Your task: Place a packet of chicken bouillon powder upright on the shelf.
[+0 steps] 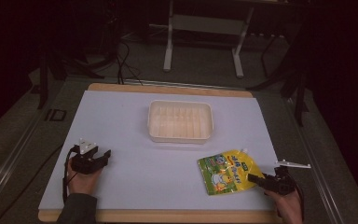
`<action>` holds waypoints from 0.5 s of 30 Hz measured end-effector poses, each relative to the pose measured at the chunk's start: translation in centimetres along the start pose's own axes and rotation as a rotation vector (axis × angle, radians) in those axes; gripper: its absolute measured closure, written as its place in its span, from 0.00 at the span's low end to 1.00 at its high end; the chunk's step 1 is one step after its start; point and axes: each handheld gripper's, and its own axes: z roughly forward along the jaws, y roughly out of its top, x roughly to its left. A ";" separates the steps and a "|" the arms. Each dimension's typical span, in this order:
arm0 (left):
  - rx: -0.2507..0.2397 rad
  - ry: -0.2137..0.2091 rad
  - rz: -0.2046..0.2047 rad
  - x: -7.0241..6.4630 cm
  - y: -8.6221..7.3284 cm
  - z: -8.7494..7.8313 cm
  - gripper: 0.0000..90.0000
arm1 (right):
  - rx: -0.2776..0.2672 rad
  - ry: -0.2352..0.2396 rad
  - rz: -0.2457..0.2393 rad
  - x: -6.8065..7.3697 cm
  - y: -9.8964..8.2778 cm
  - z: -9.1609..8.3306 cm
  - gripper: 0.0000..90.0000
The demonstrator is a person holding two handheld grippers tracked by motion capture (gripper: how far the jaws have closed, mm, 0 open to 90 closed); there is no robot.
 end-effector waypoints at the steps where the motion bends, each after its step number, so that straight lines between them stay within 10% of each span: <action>1: 0.000 -0.001 0.000 0.0 0.0 0.0 0.49 | 0.010 0.012 0.001 0.1 0.1 0.2 0.58; 15: 0.004 0.001 0.003 0.0 0.0 0.0 0.49 | 0.118 0.093 -0.010 0.7 1.4 1.4 0.97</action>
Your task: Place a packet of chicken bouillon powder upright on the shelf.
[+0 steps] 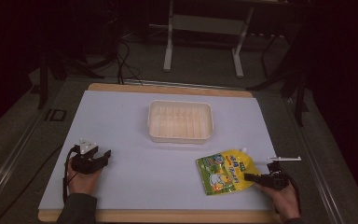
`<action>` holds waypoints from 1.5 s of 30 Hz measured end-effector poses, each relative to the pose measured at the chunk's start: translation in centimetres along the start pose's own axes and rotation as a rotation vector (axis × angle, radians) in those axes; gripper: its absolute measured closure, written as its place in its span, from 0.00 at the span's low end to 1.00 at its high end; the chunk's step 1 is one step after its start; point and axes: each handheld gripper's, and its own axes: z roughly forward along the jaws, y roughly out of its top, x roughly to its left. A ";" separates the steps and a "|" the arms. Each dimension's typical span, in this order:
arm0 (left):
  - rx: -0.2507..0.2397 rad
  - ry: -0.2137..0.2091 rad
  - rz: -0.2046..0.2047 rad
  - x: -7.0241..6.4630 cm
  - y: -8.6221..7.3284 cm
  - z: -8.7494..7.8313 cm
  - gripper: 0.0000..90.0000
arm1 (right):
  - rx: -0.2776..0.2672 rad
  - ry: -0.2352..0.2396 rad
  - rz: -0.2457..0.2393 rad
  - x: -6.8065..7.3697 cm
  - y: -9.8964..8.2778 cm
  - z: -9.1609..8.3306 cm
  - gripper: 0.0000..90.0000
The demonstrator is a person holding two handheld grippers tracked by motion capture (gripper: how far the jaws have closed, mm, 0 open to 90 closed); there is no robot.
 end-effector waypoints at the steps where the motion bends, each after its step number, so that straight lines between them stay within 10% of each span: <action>1: 0.000 0.000 0.000 0.0 0.0 0.0 0.49 | 0.003 0.000 -0.008 0.1 0.0 0.0 0.98; 21: -0.001 0.001 0.002 0.0 0.0 0.0 0.49 | -0.134 0.116 -0.075 3.2 1.8 -3.3 0.99; 39: -0.003 0.002 0.004 -0.1 0.0 0.0 0.49 | -0.146 0.300 -0.171 6.9 3.9 -3.9 0.95; 45: -0.004 0.001 0.003 -0.1 0.0 0.0 0.49 | -0.119 0.298 -0.221 8.5 4.7 -3.4 0.93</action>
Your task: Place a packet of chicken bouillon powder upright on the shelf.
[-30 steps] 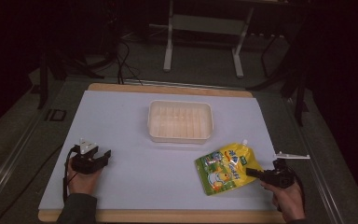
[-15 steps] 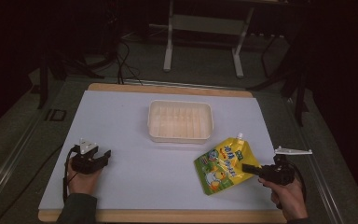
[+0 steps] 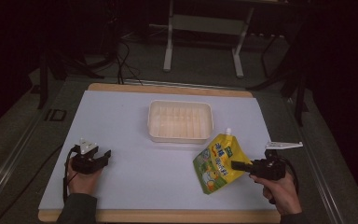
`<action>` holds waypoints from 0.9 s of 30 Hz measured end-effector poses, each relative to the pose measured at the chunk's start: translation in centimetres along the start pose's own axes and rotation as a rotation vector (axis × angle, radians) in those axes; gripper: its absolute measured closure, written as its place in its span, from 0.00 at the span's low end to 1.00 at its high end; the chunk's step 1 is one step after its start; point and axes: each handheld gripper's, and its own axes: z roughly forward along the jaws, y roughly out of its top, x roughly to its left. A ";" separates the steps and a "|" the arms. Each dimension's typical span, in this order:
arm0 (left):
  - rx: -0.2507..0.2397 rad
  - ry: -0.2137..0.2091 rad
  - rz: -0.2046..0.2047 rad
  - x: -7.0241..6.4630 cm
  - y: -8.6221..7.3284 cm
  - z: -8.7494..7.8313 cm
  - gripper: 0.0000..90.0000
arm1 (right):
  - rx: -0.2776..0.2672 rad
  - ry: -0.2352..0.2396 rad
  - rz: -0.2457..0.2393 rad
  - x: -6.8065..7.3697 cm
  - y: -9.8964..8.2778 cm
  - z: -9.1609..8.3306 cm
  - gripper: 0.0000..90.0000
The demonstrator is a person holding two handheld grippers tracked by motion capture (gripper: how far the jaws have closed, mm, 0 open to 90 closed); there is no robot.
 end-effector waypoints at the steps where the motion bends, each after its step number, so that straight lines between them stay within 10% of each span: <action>1: 0.000 0.001 0.001 0.0 0.0 0.0 0.49 | 0.012 -0.011 -0.015 0.2 0.1 0.2 0.92; 12: 0.002 0.001 0.003 0.0 0.0 0.0 0.49 | 0.106 -0.106 -0.038 2.4 1.3 1.6 0.97; 27: 0.002 0.001 0.004 0.0 0.0 0.0 0.49 | 0.101 -0.068 -0.011 3.4 1.9 2.5 1.00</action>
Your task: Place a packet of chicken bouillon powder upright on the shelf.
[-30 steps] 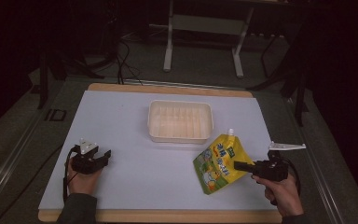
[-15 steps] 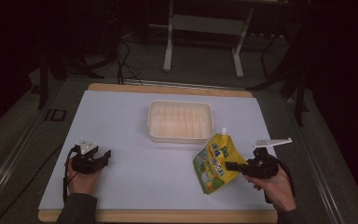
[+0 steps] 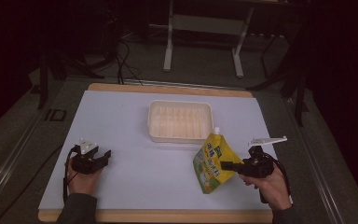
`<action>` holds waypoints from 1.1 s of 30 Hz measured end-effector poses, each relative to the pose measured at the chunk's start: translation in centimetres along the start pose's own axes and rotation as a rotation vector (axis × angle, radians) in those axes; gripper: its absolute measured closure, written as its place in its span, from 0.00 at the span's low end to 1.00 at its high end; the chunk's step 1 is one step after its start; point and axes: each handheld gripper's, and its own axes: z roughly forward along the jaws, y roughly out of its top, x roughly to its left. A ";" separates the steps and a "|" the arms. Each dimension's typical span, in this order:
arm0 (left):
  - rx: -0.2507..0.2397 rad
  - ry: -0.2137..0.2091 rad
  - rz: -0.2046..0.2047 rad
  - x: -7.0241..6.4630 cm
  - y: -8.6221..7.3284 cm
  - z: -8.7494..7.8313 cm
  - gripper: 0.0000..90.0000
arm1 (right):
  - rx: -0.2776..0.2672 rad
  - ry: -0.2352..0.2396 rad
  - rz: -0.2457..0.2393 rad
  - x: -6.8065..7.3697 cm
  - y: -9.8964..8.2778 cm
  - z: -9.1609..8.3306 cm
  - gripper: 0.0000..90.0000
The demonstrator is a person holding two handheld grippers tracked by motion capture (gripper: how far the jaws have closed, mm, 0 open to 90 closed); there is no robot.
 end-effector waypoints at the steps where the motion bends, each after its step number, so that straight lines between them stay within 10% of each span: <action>1: 0.000 0.000 0.000 0.0 0.0 0.0 0.49 | -0.005 0.004 0.005 0.0 0.0 0.0 1.00; 33: -0.002 0.007 -0.002 0.0 0.0 -0.1 0.49 | -0.067 -0.032 -0.054 1.1 0.7 -0.2 1.00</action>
